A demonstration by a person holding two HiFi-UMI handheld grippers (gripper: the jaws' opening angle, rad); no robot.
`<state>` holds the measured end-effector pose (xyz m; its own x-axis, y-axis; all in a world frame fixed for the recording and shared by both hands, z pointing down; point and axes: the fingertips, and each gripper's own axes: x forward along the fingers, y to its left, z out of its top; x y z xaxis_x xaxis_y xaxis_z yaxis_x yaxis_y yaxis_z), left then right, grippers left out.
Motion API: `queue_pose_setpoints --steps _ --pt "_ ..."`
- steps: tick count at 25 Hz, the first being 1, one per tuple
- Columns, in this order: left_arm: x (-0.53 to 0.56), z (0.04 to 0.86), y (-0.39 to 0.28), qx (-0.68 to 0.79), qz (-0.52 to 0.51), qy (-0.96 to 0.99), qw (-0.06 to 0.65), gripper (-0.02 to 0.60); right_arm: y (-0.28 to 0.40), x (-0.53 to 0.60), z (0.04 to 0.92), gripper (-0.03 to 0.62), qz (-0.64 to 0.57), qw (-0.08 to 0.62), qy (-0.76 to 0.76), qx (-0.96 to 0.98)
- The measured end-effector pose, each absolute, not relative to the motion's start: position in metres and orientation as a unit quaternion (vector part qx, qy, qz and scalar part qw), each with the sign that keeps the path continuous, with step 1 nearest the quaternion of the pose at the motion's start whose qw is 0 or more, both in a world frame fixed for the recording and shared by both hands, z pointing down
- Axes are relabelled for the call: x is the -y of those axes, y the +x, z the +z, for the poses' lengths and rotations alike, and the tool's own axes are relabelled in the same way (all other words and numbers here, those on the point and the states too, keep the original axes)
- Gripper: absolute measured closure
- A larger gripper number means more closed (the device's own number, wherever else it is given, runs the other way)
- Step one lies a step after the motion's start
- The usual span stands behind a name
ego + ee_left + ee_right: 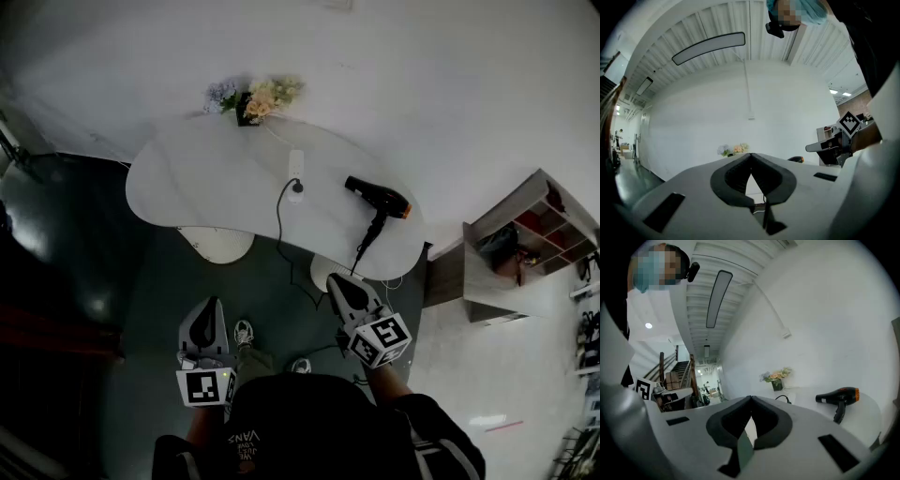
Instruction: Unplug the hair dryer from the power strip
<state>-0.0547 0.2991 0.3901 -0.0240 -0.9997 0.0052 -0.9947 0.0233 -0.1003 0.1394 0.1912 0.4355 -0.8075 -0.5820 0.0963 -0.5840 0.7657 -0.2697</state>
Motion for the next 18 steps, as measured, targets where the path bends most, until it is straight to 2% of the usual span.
queue_pose_setpoints --steps 10,18 --pt "-0.291 0.4 -0.047 -0.713 -0.046 -0.699 0.02 0.563 0.145 -0.179 0.437 0.551 0.152 -0.01 0.313 0.938" --pt "-0.243 0.397 -0.073 -0.698 -0.042 -0.715 0.012 0.563 0.128 -0.14 0.439 0.548 0.172 -0.022 0.336 0.926"
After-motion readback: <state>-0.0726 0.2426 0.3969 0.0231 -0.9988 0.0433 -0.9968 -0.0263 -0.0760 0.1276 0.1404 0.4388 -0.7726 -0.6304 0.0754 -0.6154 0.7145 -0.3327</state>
